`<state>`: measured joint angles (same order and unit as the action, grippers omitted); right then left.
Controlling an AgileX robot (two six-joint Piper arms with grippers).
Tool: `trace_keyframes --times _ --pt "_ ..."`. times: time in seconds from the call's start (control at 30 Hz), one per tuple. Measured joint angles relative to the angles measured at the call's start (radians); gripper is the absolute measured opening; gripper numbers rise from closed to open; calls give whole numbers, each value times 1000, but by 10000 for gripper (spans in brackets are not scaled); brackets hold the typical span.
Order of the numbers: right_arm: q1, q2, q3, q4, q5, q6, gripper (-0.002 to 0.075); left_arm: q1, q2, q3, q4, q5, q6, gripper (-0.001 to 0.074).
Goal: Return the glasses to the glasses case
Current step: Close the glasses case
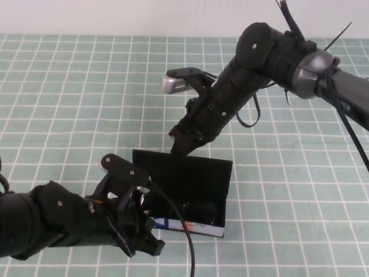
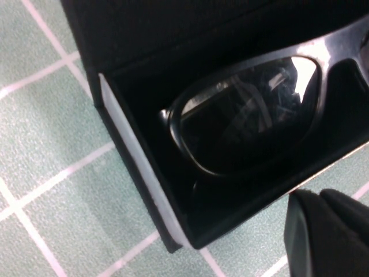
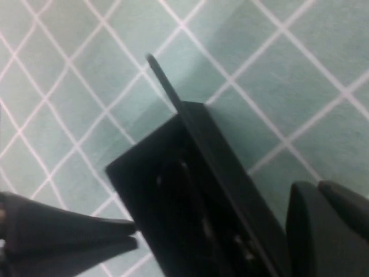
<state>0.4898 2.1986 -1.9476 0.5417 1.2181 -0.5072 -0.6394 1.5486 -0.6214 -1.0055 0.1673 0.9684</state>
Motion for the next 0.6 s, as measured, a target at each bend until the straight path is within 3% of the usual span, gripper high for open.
trace_keyframes --times 0.23,0.6 --pt "51 -2 2 7 0 7 -11 0 0 0 -2 0 2 -2" --pt "75 -65 182 -32 0 0 -11 0 0 0 -2 0 2 -2"
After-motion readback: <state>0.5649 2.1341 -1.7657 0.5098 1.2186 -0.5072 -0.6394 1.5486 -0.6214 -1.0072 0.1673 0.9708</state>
